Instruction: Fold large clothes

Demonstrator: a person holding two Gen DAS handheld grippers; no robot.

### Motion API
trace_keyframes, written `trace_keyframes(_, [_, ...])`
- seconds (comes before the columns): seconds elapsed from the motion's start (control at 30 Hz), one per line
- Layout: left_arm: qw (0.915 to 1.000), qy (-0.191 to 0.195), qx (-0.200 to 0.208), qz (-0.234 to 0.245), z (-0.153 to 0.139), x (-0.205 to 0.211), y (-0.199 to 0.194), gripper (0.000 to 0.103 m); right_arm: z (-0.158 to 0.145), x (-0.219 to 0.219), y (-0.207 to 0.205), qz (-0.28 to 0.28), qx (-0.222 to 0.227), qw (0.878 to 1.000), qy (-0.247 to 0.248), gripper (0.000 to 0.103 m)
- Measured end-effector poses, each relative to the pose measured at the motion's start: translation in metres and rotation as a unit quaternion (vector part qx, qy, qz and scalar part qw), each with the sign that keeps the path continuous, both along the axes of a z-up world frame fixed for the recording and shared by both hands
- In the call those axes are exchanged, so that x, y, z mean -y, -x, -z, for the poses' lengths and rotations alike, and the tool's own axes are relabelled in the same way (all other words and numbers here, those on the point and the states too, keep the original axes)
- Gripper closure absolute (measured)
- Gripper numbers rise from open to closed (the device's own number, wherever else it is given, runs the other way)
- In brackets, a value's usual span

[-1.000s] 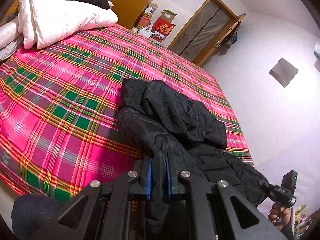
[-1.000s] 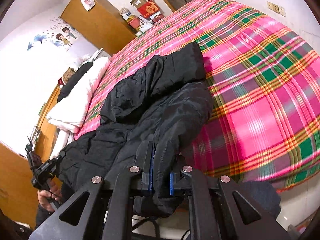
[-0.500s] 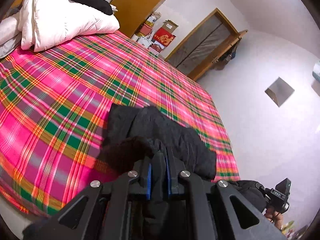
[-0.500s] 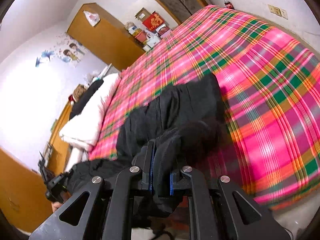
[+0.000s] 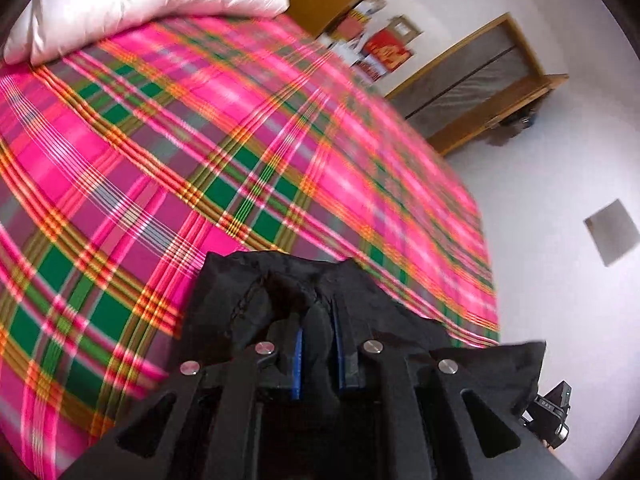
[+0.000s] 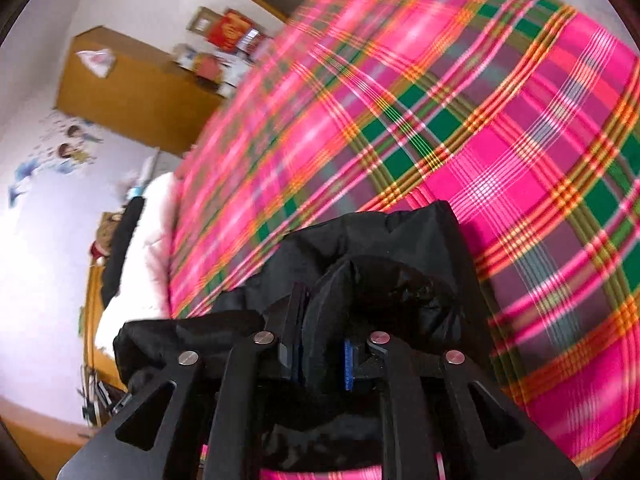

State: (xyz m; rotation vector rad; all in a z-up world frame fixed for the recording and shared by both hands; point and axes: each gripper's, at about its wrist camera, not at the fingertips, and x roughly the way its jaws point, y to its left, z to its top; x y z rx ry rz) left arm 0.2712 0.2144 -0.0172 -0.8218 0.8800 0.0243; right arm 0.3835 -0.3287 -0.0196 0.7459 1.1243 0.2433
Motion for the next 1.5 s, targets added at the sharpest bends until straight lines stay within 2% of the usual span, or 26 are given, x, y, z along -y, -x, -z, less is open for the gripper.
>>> trace_keyframes(0.07, [0.9997, 0.015, -0.02, -0.004, 0.02, -0.002, -0.016, 0.083, 0.018, 0.001, -0.015, 0.009, -0.009, 1.0, -0.02, 0.076])
trace_keyframes(0.13, [0.9991, 0.035, -0.024, -0.007, 0.033, -0.005, -0.024, 0.08, 0.027, 0.003, -0.02, 0.012, -0.005, 0.999, -0.041, 0.058])
trace_keyframes(0.2, [0.9986, 0.051, -0.008, -0.01, 0.037, -0.008, -0.023, 0.078, 0.028, 0.007, -0.02, 0.014, 0.007, 0.998, -0.063, 0.053])
trace_keyframes(0.3, [0.9974, 0.065, 0.027, -0.013, 0.033, -0.011, -0.016, 0.069, 0.017, 0.012, -0.011, 0.017, 0.039, 0.995, -0.091, 0.041])
trace_keyframes(0.37, [0.9962, 0.071, 0.047, -0.019, 0.027, -0.014, -0.011, 0.06, 0.004, 0.014, -0.002, 0.02, 0.07, 0.993, -0.092, 0.039])
trace_keyframes(0.47, [0.9959, 0.057, 0.068, -0.021, 0.015, -0.015, -0.009, 0.052, -0.015, 0.009, 0.01, 0.016, 0.115, 0.992, -0.051, 0.029])
trace_keyframes(0.5, [0.9959, 0.043, 0.077, -0.023, 0.009, -0.015, -0.008, 0.05, -0.025, 0.005, 0.017, 0.013, 0.14, 0.99, -0.018, 0.029])
trace_keyframes(0.53, [0.9952, 0.018, 0.091, -0.031, 0.001, -0.016, -0.004, 0.044, -0.031, 0.002, 0.02, 0.01, 0.155, 0.988, -0.001, 0.029])
trace_keyframes(0.6, [0.9915, -0.028, 0.117, -0.048, -0.013, -0.02, 0.003, 0.042, -0.039, -0.002, 0.025, 0.005, 0.176, 0.984, 0.027, 0.029])
trace_keyframes(0.67, [0.9902, -0.039, 0.124, -0.05, -0.019, -0.024, 0.005, 0.041, -0.04, -0.009, 0.026, -0.008, 0.178, 0.982, 0.068, 0.029])
trace_keyframes(0.73, [0.9912, -0.042, 0.122, -0.031, -0.019, -0.021, 0.003, 0.04, -0.034, -0.02, 0.022, -0.036, 0.169, 0.979, 0.105, 0.029])
trace_keyframes(0.77, [0.9924, -0.054, 0.109, -0.014, -0.017, -0.016, -0.002, 0.04, -0.029, -0.028, 0.019, -0.055, 0.163, 0.976, 0.134, 0.029])
trace_keyframes(0.83, [0.9935, -0.08, 0.072, 0.038, -0.006, 0.001, -0.018, 0.04, -0.015, -0.036, 0.011, -0.081, 0.148, 0.972, 0.161, 0.029])
trace_keyframes(0.9, [0.9928, -0.085, 0.024, 0.08, 0.015, 0.015, -0.034, 0.04, 0.0, -0.039, 0.0, -0.097, 0.128, 0.97, 0.18, 0.029])
trace_keyframes(0.97, [0.9916, -0.094, -0.006, 0.088, 0.033, 0.019, -0.046, 0.04, 0.009, -0.04, -0.008, -0.111, 0.117, 0.969, 0.189, 0.029])
trace_keyframes(1.03, [0.9917, -0.096, -0.013, 0.084, 0.039, 0.018, -0.051, 0.04, 0.013, -0.041, -0.017, -0.123, 0.102, 0.968, 0.193, 0.032])
trace_keyframes(1.07, [0.9916, -0.098, -0.012, 0.084, 0.04, 0.018, -0.053, 0.04, 0.013, -0.042, -0.021, -0.123, 0.099, 0.966, 0.204, 0.042])
trace_keyframes(1.1, [0.9906, -0.107, -0.01, 0.085, 0.04, 0.019, -0.053, 0.043, 0.013, -0.045, -0.023, -0.127, 0.098, 0.963, 0.216, 0.066])
trace_keyframes(1.17, [0.9846, -0.154, -0.017, 0.08, 0.04, 0.024, -0.055, 0.067, 0.012, -0.052, -0.026, -0.133, 0.102, 0.957, 0.238, 0.078])
trace_keyframes(1.2, [0.981, -0.179, -0.02, 0.074, 0.042, 0.027, -0.054, 0.07, 0.013, -0.058, -0.027, -0.138, 0.107, 0.95, 0.26, 0.082])
trace_keyframes(1.27, [0.979, -0.193, -0.021, 0.062, 0.048, 0.027, -0.054, 0.072, 0.021, -0.063, -0.033, -0.14, 0.104, 0.946, 0.273, 0.083])
trace_keyframes(1.33, [0.9814, -0.182, -0.031, 0.051, 0.061, 0.023, -0.057, 0.072, 0.041, -0.065, -0.042, -0.142, 0.088, 0.945, 0.28, 0.083])
trace_keyframes(1.43, [0.9814, -0.185, -0.026, 0.044, 0.072, 0.024, -0.058, 0.072, 0.069, -0.077, -0.044, -0.155, 0.076, 0.932, 0.318, 0.083])
trace_keyframes(1.5, [0.9795, -0.196, -0.023, 0.041, 0.075, 0.026, -0.059, 0.071, 0.074, -0.08, -0.043, -0.152, 0.081, 0.928, 0.33, 0.083])
